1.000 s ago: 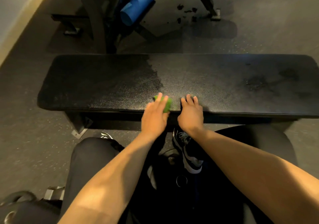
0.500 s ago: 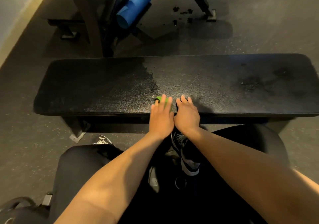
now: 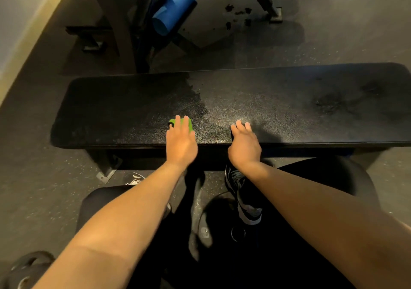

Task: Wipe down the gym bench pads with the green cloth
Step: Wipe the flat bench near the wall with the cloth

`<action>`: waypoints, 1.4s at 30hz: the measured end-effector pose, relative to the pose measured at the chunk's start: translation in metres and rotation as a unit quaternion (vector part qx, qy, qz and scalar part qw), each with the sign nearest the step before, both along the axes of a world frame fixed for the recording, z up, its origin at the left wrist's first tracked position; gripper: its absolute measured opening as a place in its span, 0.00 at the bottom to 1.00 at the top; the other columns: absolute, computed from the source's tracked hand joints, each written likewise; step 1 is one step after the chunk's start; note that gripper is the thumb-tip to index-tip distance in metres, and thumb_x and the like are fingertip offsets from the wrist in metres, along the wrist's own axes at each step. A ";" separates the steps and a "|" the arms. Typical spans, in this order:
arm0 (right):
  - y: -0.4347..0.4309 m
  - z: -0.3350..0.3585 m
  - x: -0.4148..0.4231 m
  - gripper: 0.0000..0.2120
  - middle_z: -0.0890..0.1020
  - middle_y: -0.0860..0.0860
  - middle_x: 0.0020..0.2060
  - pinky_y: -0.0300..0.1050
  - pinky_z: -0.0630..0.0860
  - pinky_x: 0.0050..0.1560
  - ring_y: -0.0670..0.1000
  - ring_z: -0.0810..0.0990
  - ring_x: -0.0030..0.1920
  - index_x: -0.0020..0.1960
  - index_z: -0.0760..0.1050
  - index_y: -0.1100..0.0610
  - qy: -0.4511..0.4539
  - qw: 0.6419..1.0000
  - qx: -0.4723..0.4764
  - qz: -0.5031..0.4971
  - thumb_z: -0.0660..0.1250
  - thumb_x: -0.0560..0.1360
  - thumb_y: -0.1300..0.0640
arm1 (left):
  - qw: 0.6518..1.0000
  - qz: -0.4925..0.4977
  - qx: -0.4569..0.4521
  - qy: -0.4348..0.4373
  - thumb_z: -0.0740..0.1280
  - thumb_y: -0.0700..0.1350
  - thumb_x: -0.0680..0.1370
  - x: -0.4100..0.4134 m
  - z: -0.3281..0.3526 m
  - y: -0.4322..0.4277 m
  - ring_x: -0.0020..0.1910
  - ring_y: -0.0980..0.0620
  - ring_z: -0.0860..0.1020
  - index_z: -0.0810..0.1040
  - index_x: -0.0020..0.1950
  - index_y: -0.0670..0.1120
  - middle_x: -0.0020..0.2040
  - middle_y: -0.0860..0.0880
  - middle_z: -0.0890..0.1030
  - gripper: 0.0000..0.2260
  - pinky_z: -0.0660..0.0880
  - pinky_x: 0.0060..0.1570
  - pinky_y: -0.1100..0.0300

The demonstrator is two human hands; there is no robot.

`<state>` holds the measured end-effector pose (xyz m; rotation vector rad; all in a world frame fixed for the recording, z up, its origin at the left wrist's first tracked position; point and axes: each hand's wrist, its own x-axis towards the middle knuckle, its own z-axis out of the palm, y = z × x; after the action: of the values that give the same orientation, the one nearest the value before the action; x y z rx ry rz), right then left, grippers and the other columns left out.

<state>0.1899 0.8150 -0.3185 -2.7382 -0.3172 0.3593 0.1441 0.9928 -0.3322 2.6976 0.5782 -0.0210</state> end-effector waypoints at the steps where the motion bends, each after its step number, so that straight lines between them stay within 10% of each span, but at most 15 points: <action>1: -0.002 0.001 0.001 0.29 0.60 0.48 0.78 0.50 0.59 0.75 0.53 0.52 0.79 0.74 0.65 0.54 0.010 1.000 0.020 -0.005 0.61 0.75 0.68 | 1.000 -0.022 0.016 -0.014 0.58 0.43 0.83 0.001 -0.002 -0.014 0.75 0.36 0.62 0.60 0.78 0.42 0.79 0.39 0.59 0.23 0.61 0.72 0.43; 12: -0.027 0.002 0.003 0.30 0.62 0.55 0.77 0.42 0.51 0.77 0.51 0.56 0.79 0.76 0.65 0.61 0.073 0.987 0.140 -0.027 0.58 0.74 0.72 | 0.973 -0.228 0.035 -0.023 0.62 0.44 0.82 -0.016 -0.018 -0.075 0.78 0.41 0.59 0.57 0.81 0.51 0.81 0.48 0.56 0.28 0.52 0.78 0.46; 20: -0.018 0.009 -0.009 0.36 0.51 0.54 0.80 0.44 0.50 0.78 0.54 0.45 0.80 0.80 0.54 0.59 0.090 0.993 0.071 0.023 0.62 0.75 0.70 | 0.997 -0.059 0.045 -0.013 0.65 0.38 0.79 -0.048 -0.009 -0.012 0.76 0.42 0.63 0.63 0.77 0.54 0.81 0.46 0.56 0.29 0.57 0.75 0.43; 23: -0.019 0.013 -0.013 0.36 0.50 0.52 0.80 0.43 0.49 0.77 0.52 0.44 0.80 0.80 0.53 0.58 0.099 0.993 0.058 0.026 0.61 0.75 0.70 | 0.990 0.041 -0.113 -0.077 0.62 0.34 0.80 -0.059 0.006 -0.014 0.72 0.50 0.66 0.72 0.71 0.48 0.80 0.45 0.57 0.20 0.64 0.70 0.62; 27: -0.020 0.014 -0.016 0.36 0.49 0.51 0.81 0.43 0.49 0.77 0.51 0.43 0.80 0.80 0.53 0.57 0.110 0.991 0.065 0.030 0.60 0.76 0.70 | 0.892 0.290 -0.295 -0.181 0.65 0.38 0.81 -0.073 0.009 -0.042 0.52 0.60 0.73 0.75 0.67 0.45 0.68 0.46 0.63 0.14 0.67 0.50 0.77; 32: -0.022 0.014 -0.017 0.35 0.51 0.50 0.80 0.44 0.51 0.76 0.51 0.44 0.80 0.80 0.56 0.55 0.128 0.987 0.093 0.029 0.59 0.76 0.71 | 0.694 0.474 -0.502 -0.204 0.69 0.42 0.80 -0.046 -0.004 -0.069 0.50 0.47 0.79 0.73 0.64 0.44 0.56 0.43 0.79 0.14 0.78 0.56 0.50; 37: -0.026 0.015 -0.015 0.32 0.60 0.55 0.78 0.40 0.48 0.75 0.53 0.51 0.80 0.79 0.59 0.58 0.116 0.977 0.176 -0.026 0.55 0.76 0.73 | 0.674 0.505 -0.501 -0.200 0.68 0.40 0.80 -0.005 0.003 -0.081 0.35 0.52 0.71 0.74 0.46 0.38 0.39 0.46 0.73 0.06 0.70 0.32 0.63; 42: -0.033 0.007 -0.016 0.33 0.64 0.57 0.77 0.40 0.51 0.75 0.54 0.55 0.79 0.77 0.63 0.59 0.095 0.974 0.204 -0.008 0.56 0.73 0.75 | 0.690 0.491 -0.500 -0.182 0.68 0.41 0.80 -0.002 0.004 -0.107 0.48 0.48 0.76 0.72 0.61 0.41 0.53 0.43 0.77 0.11 0.72 0.46 0.59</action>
<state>0.1737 0.7825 -0.3119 -2.2834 -0.2816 0.4889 0.1416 0.8853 -0.3286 1.0609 1.3047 0.3632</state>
